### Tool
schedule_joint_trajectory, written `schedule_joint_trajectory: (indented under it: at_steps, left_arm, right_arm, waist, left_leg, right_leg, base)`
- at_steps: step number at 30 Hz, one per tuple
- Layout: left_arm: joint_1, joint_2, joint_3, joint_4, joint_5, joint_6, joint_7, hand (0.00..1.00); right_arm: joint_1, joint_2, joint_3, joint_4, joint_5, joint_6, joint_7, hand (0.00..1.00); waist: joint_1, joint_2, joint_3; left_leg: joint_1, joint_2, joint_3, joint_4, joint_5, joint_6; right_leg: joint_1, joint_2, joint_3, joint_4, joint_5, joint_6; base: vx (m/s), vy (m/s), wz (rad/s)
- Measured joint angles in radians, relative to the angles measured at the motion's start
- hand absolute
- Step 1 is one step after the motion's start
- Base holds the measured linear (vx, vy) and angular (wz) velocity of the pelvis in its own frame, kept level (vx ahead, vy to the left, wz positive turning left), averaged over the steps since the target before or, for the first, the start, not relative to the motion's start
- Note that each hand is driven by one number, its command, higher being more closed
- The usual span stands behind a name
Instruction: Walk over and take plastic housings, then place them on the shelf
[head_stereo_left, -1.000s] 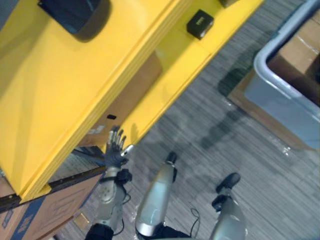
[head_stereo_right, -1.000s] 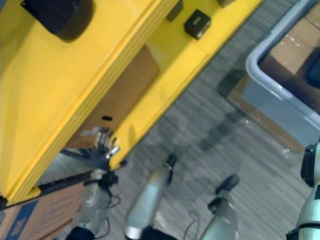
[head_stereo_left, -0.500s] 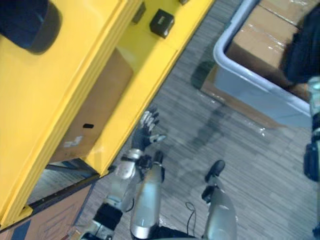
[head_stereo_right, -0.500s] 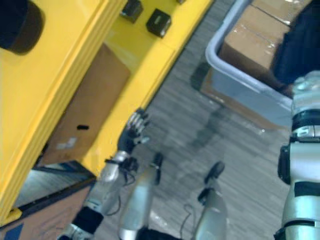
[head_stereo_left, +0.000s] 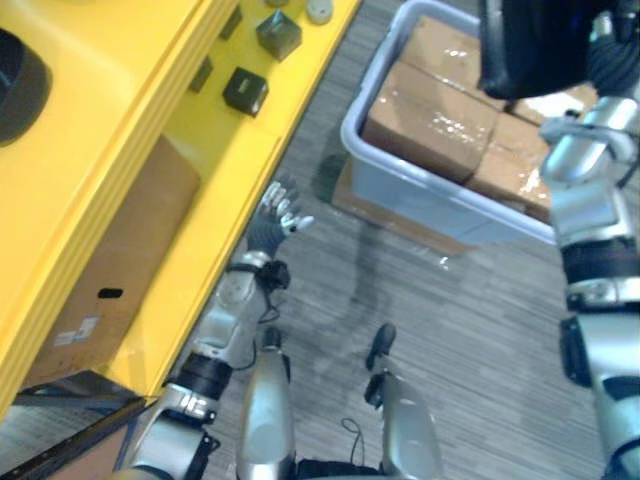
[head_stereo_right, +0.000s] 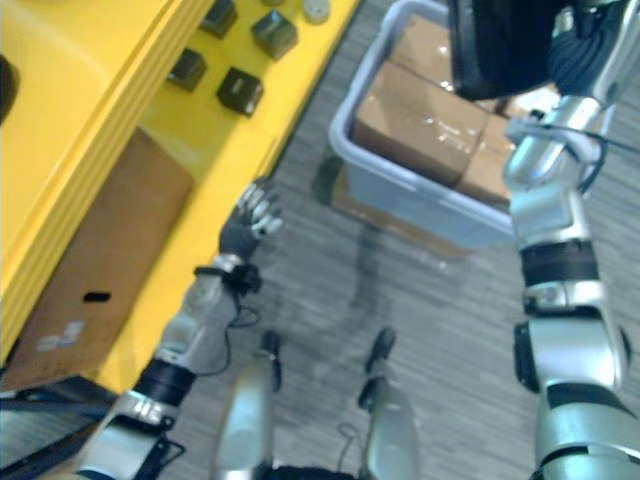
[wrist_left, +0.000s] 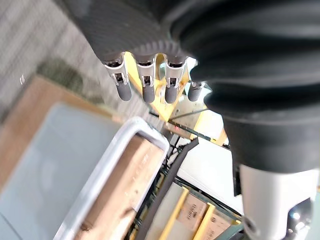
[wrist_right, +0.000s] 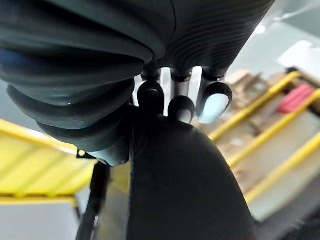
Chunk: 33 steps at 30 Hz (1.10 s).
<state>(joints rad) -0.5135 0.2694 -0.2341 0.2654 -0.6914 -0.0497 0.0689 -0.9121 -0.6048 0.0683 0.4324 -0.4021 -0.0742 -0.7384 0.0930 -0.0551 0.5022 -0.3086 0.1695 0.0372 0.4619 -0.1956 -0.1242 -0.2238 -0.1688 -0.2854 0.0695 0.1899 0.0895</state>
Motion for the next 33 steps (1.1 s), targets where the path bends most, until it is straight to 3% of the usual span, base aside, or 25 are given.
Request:
schedule_joint_trajectory:
  at_steps: [4, 7, 13, 16, 22, 25, 27, 33]
  left_arm:
    - [-0.040, 0.002, 0.030, 0.000, -0.021, -0.002, 0.014, 0.00]
    - [-0.123, 0.004, 0.037, 0.000, -0.076, -0.010, 0.040, 0.00]
    - [-0.194, -0.005, 0.048, -0.001, -0.100, -0.101, 0.070, 0.00]
    - [-0.198, -0.018, 0.063, -0.001, -0.132, -0.123, 0.083, 0.00]
    - [-0.194, -0.050, 0.062, 0.000, -0.122, -0.117, 0.108, 0.00]
    - [-0.191, -0.051, 0.061, 0.000, -0.072, -0.093, 0.127, 0.00]
    - [-0.184, -0.051, 0.062, 0.006, -0.025, -0.065, 0.138, 0.00]
    - [-0.111, -0.060, 0.063, 0.049, 0.185, 0.000, 0.219, 0.00]
  right_arm:
    - [0.067, 0.046, -0.009, -0.127, -0.049, -0.024, 0.035, 1.00]
    - [0.108, 0.120, -0.006, -0.180, -0.106, -0.054, 0.073, 1.00]
    - [0.115, 0.141, 0.038, -0.181, -0.164, -0.108, 0.106, 1.00]
    - [0.130, 0.151, 0.053, -0.183, -0.166, -0.132, 0.107, 1.00]
    - [0.208, 0.193, 0.077, -0.191, -0.181, -0.179, 0.118, 1.00]
    - [0.238, 0.204, 0.100, -0.218, -0.210, -0.212, 0.126, 1.00]
    - [0.253, 0.213, 0.115, -0.241, -0.212, -0.233, 0.126, 1.00]
    - [0.283, 0.223, 0.130, -0.276, -0.223, -0.234, 0.126, 1.00]
  waist:
    - [-0.016, -0.020, -0.014]
    - [-0.028, -0.052, -0.033]
    - [-0.044, -0.054, -0.035]
    - [-0.045, -0.054, -0.035]
    - [-0.044, -0.065, -0.049]
    - [-0.040, -0.074, -0.056]
    - [-0.038, -0.076, -0.066]
    - [-0.035, -0.079, -0.136]
  left_leg:
    - [0.033, 0.003, 0.015, -0.022, 0.004, -0.006]
    - [0.049, 0.008, 0.024, -0.041, 0.015, -0.015]
    - [0.087, 0.005, 0.024, -0.088, 0.038, -0.025]
    - [0.089, 0.010, 0.023, -0.089, 0.040, -0.028]
    - [0.108, 0.014, 0.015, -0.087, 0.039, -0.029]
    - [0.115, 0.018, 0.013, -0.086, 0.038, -0.031]
    - [0.117, 0.021, 0.010, -0.084, 0.036, -0.032]
    - [0.118, 0.027, 0.010, -0.086, 0.032, -0.036]
  right_leg:
    - [0.018, 0.005, 0.012, -0.009, 0.000, 0.000]
    - [0.019, 0.011, 0.019, -0.014, 0.002, -0.002]
    - [0.048, 0.013, 0.016, -0.035, 0.006, -0.008]
    - [0.052, 0.017, 0.014, -0.040, 0.010, -0.012]
    - [0.088, 0.030, 0.008, -0.058, 0.014, -0.012]
    - [0.108, 0.037, 0.007, -0.082, 0.025, -0.012]
    - [0.116, 0.041, 0.006, -0.089, 0.025, -0.012]
    - [0.124, 0.049, 0.005, -0.109, 0.027, -0.012]
  base:
    - [0.02, 0.023, -0.09]
    - [0.01, 0.011, -0.07]
    - [0.00, 0.001, 0.01]
    - [0.00, 0.000, 0.00]
    - [0.01, 0.004, 0.04]
    - [0.00, 0.000, 0.00]
    - [-0.02, 0.008, 0.01]
    - [0.00, 0.004, 0.01]
